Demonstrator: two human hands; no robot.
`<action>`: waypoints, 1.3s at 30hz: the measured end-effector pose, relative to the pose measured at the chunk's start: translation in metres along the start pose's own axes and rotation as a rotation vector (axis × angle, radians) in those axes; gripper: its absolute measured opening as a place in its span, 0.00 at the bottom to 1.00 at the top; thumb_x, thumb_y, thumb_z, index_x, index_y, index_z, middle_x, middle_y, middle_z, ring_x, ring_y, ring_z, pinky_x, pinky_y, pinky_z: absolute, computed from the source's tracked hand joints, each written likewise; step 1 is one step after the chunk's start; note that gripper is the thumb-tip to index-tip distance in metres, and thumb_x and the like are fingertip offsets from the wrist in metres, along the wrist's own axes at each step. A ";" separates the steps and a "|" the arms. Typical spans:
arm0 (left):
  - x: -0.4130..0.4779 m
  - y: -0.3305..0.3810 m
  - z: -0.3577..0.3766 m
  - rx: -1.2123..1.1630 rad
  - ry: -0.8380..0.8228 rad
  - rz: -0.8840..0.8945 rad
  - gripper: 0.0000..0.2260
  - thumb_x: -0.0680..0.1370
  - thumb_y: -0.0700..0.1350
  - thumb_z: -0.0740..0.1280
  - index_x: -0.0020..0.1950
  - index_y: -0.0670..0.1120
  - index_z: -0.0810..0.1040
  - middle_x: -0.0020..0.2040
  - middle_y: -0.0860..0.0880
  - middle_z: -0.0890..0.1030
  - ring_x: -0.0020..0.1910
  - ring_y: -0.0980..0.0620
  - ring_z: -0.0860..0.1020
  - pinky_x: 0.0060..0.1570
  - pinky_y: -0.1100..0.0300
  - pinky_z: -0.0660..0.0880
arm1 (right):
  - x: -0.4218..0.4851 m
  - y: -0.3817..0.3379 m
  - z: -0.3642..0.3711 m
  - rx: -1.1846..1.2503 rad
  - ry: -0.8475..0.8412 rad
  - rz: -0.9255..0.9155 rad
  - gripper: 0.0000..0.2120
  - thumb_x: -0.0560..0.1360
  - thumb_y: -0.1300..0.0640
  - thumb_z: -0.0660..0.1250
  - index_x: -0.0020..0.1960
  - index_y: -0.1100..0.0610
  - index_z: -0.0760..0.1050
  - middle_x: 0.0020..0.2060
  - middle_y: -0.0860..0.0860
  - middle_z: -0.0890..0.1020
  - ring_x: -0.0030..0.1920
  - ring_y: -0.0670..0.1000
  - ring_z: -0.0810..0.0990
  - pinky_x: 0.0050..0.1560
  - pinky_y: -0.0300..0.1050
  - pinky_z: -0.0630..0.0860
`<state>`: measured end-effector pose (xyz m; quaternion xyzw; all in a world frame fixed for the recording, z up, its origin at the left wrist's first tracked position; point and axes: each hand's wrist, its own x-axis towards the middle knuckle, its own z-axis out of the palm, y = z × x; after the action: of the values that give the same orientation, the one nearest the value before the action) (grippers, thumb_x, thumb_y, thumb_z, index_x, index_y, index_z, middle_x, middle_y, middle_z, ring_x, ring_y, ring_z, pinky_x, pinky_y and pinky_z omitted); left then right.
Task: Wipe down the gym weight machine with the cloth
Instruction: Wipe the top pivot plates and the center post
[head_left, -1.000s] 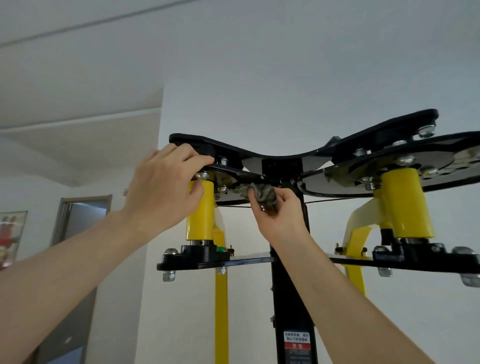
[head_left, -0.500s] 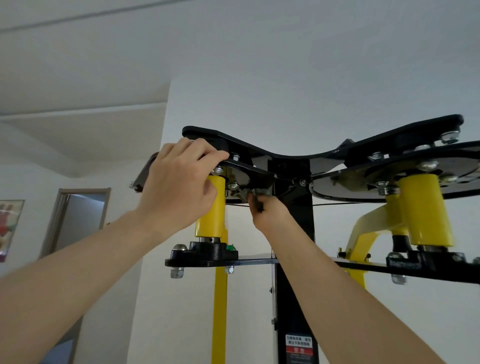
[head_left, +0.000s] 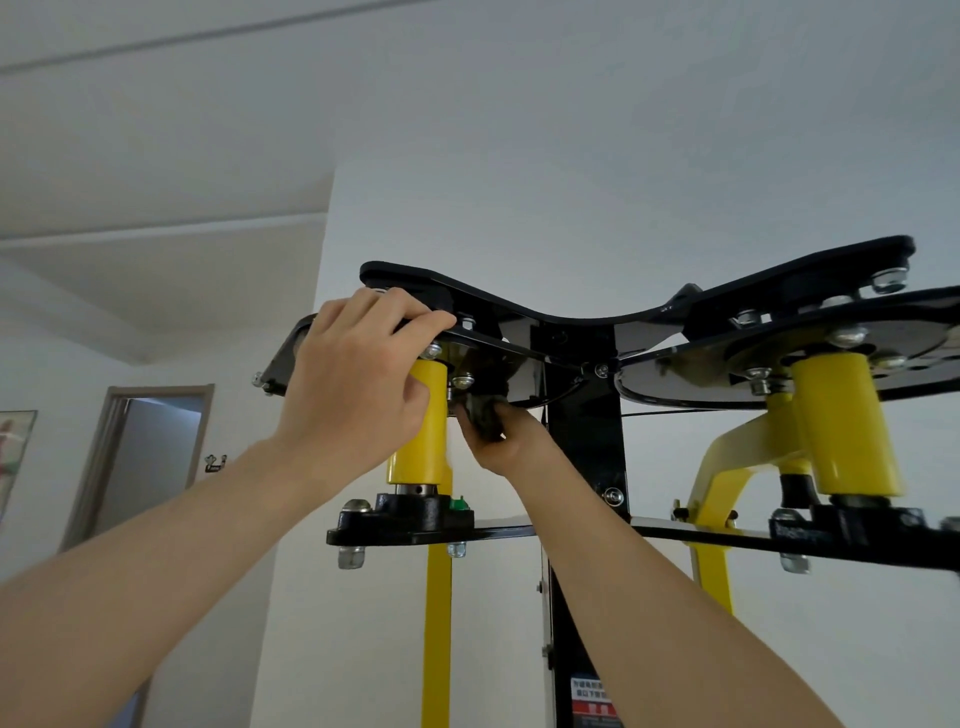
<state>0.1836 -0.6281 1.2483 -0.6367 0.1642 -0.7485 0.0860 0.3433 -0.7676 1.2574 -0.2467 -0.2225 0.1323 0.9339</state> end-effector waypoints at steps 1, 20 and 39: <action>0.000 0.001 0.000 0.003 -0.001 -0.009 0.26 0.66 0.35 0.70 0.64 0.47 0.81 0.53 0.49 0.80 0.54 0.46 0.76 0.55 0.52 0.70 | -0.009 -0.003 0.001 0.021 -0.024 -0.001 0.04 0.82 0.64 0.62 0.51 0.65 0.74 0.70 0.64 0.73 0.70 0.58 0.74 0.65 0.48 0.77; 0.002 0.012 -0.004 -0.061 0.009 -0.084 0.21 0.69 0.38 0.67 0.61 0.46 0.83 0.52 0.50 0.81 0.53 0.47 0.77 0.59 0.55 0.66 | -0.154 -0.072 0.025 -0.573 -0.055 -0.670 0.06 0.78 0.62 0.69 0.53 0.65 0.81 0.51 0.58 0.84 0.55 0.55 0.84 0.55 0.52 0.83; 0.124 -0.051 -0.021 -0.365 -0.503 -0.269 0.10 0.77 0.51 0.73 0.57 0.51 0.83 0.52 0.54 0.84 0.52 0.54 0.81 0.56 0.55 0.77 | -0.060 -0.075 0.153 -1.864 -0.431 -0.652 0.08 0.78 0.54 0.69 0.48 0.56 0.86 0.44 0.57 0.85 0.45 0.53 0.81 0.64 0.54 0.77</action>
<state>0.1451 -0.6197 1.3787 -0.8222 0.1833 -0.5310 -0.0912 0.2276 -0.7908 1.3946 -0.7760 -0.4579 -0.3139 0.2995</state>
